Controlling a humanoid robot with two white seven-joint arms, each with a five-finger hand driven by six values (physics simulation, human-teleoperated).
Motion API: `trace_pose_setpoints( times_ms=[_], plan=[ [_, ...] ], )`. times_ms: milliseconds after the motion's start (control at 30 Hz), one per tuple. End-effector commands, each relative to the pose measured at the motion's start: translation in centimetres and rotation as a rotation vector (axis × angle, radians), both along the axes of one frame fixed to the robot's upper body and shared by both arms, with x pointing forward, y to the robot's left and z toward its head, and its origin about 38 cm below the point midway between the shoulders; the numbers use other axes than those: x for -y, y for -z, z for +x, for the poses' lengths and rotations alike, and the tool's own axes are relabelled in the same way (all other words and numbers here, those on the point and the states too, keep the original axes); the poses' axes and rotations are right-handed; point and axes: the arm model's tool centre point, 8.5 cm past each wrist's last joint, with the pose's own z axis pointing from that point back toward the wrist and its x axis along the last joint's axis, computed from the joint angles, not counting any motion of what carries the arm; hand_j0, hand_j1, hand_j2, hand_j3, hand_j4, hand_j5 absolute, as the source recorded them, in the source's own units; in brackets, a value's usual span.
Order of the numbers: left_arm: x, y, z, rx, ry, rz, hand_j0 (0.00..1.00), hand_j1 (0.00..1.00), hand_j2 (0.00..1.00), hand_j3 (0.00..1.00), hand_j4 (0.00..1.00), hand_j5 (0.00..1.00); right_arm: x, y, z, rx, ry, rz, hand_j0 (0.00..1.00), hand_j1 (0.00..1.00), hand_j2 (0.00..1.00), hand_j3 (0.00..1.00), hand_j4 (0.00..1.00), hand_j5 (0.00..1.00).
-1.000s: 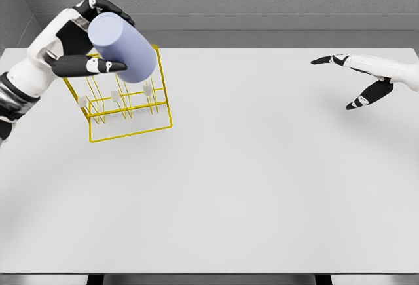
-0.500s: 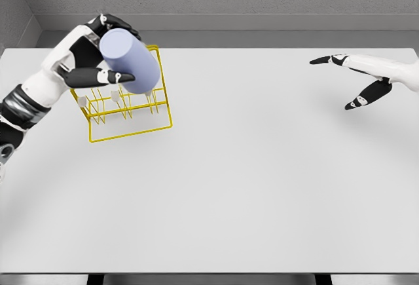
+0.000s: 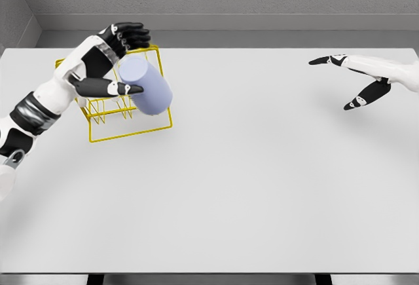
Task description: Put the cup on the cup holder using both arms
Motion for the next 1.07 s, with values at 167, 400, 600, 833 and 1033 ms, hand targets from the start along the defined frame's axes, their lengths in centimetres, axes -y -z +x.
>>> trace_pose_setpoints(
  times_ms=[167,400,600,833,1033],
  plan=[
    [-0.1,-0.1,-0.1,0.004,0.005,-0.002,1.00,1.00,1.00,1.00,1.00,1.00,0.0,-0.1,0.0,0.000,0.004,0.007,1.00,1.00,1.00,1.00,1.00,1.00],
    [0.0,-0.4,-0.4,0.015,0.028,0.004,1.00,1.00,1.00,1.00,1.00,1.00,0.0,-0.1,0.0,0.000,0.004,0.007,1.00,1.00,1.00,1.00,1.00,1.00],
    [0.0,-0.9,-0.9,0.028,0.046,0.011,1.00,1.00,1.00,1.00,1.00,1.00,0.0,-0.1,0.1,0.001,0.005,0.011,1.00,1.00,1.00,1.00,1.00,1.00],
    [-2.5,-4.4,-6.0,0.244,0.229,0.260,1.00,1.00,1.00,1.00,1.00,1.00,-0.2,0.0,0.1,0.000,0.003,0.013,1.00,1.00,1.00,1.00,1.00,1.00],
    [-3.4,-3.8,-8.1,0.281,0.260,0.342,1.00,1.00,1.00,1.00,1.00,1.00,-0.2,0.0,0.1,0.000,0.003,0.011,1.00,1.00,1.00,1.00,1.00,1.00]
  ],
)
